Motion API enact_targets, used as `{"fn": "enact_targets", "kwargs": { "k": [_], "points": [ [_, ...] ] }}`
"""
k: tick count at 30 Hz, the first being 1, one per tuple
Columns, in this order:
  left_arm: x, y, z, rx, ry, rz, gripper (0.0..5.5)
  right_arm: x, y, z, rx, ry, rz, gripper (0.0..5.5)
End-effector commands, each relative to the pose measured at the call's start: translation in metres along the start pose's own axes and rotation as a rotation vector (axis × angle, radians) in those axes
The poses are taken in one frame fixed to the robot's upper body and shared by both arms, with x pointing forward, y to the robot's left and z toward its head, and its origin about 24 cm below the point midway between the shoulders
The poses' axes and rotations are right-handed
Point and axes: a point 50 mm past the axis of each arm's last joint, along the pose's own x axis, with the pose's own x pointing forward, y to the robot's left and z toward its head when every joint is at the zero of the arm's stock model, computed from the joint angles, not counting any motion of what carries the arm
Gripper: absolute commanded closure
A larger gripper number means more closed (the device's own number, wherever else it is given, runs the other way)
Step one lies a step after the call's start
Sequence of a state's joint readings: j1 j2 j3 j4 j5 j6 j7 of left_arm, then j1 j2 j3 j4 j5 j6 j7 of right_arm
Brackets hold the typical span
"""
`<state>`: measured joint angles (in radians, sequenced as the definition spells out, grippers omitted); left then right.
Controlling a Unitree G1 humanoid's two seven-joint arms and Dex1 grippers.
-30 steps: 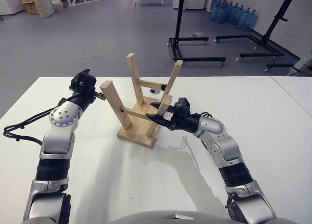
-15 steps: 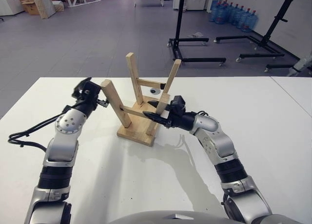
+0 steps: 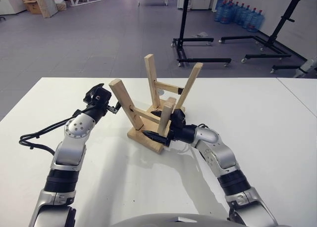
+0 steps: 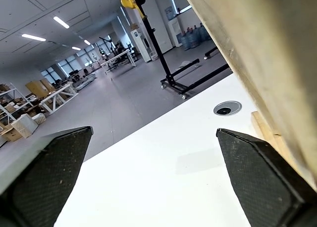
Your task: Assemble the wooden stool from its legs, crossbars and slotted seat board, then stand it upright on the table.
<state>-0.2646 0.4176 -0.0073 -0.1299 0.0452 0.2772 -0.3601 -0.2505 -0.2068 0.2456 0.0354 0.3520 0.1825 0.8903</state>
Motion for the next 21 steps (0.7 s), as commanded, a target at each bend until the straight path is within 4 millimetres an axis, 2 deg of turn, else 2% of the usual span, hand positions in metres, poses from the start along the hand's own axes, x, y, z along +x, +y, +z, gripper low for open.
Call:
{"fn": "enact_targets", "kwargs": {
  "k": [1,4,6,11,13,15,17,19,21],
  "points": [
    [0.009,-0.011,0.016,0.003,-0.092,-0.085,0.88,-0.014,0.002,-0.003,-0.005,0.013,-0.027,0.3],
    [0.009,0.002,0.013,0.016,-0.077,-0.049,0.88,-0.033,-0.001,0.001,-0.003,-0.016,-0.076,0.3],
    [0.008,0.019,0.008,0.028,-0.05,0.007,0.88,-0.046,-0.005,0.01,-0.003,-0.045,-0.103,0.3],
    [0.001,0.076,-0.003,0.037,0.019,0.193,0.88,-0.091,-0.018,0.039,-0.03,-0.013,-0.107,0.3],
    [-0.013,0.103,-0.004,-0.059,0.022,0.269,0.88,-0.111,-0.024,0.044,-0.02,0.069,-0.121,0.3],
    [-0.041,0.128,0.003,-0.258,-0.009,0.218,0.88,-0.14,-0.03,0.049,-0.004,0.161,-0.16,0.3],
    [-0.068,0.128,0.021,-0.338,-0.049,0.019,0.88,-0.167,-0.034,0.059,0.022,0.192,-0.211,0.3],
    [-0.091,0.111,0.044,-0.38,-0.081,-0.225,0.88,-0.192,-0.036,0.069,0.071,0.183,-0.248,0.3],
    [-0.101,0.086,0.073,-0.432,-0.159,-0.457,0.88,-0.208,-0.034,0.079,0.118,0.147,-0.253,0.3]
  ]
}}
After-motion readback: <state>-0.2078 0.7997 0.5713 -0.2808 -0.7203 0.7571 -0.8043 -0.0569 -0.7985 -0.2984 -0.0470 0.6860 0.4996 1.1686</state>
